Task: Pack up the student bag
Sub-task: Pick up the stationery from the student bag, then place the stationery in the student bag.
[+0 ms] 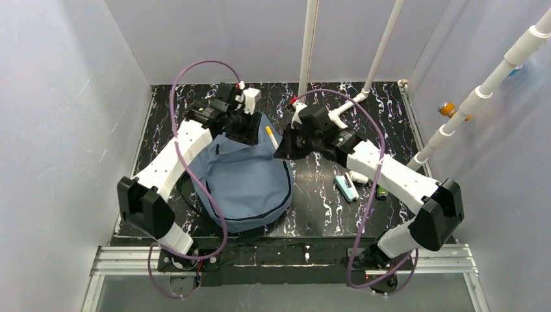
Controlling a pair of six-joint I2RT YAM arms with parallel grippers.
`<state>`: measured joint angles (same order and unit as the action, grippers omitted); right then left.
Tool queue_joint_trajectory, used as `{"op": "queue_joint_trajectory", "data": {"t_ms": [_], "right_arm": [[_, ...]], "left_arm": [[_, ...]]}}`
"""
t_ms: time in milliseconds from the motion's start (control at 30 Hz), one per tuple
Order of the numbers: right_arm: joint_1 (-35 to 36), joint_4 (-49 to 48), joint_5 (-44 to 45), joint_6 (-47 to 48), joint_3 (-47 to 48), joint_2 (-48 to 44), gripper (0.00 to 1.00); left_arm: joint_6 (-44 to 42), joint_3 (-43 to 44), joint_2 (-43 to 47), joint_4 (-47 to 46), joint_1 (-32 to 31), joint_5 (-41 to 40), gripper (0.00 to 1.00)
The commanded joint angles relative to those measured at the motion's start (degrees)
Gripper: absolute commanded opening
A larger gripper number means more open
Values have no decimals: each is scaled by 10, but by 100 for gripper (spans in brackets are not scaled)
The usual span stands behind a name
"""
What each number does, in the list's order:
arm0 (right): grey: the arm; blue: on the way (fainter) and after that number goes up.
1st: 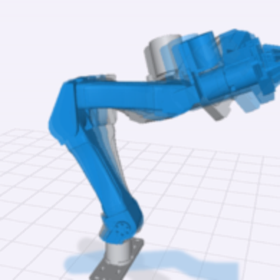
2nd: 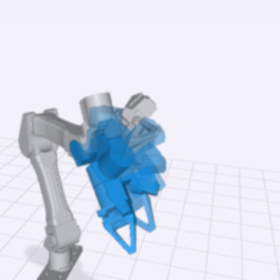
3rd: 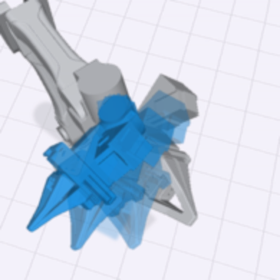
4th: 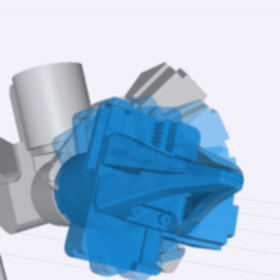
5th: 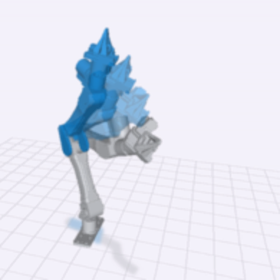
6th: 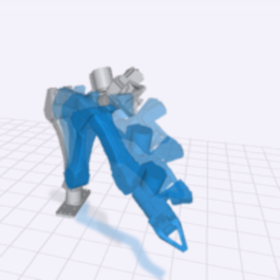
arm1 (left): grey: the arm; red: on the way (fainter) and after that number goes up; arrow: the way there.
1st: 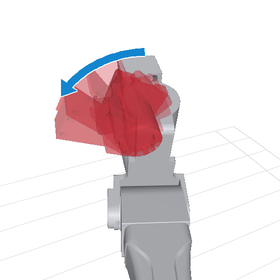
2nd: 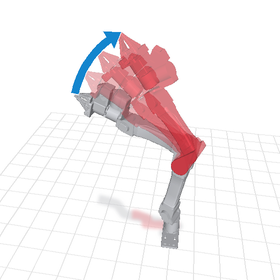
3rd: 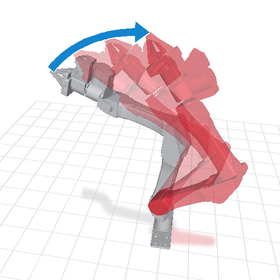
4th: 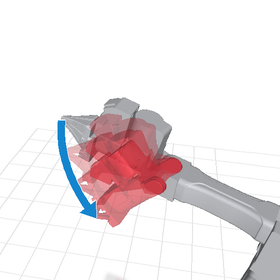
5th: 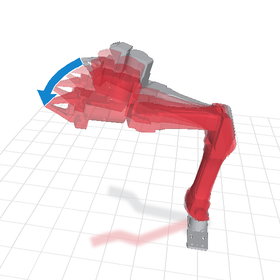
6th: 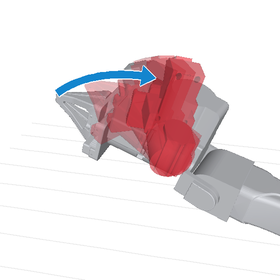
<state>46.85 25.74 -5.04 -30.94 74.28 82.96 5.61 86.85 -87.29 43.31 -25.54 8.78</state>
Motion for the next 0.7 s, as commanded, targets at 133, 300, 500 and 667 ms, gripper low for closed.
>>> {"op": "queue_joint_trajectory", "data": {"t_ms": [133,300,500,667], "right_arm": [[-89,-40,-199,19,32,48,1],[-90,-43,-249,15,36,68,1],[-73,-51,-282,-33,24,83,1],[-43,-14,-264,-48,27,84,1]], "left_arm": [[19,15,-39,17,-18,24,18],[78,-80,12,-34,-27,54,5],[124,-186,82,-88,-35,56,4],[132,-222,96,-106,-36,54,4]]}}
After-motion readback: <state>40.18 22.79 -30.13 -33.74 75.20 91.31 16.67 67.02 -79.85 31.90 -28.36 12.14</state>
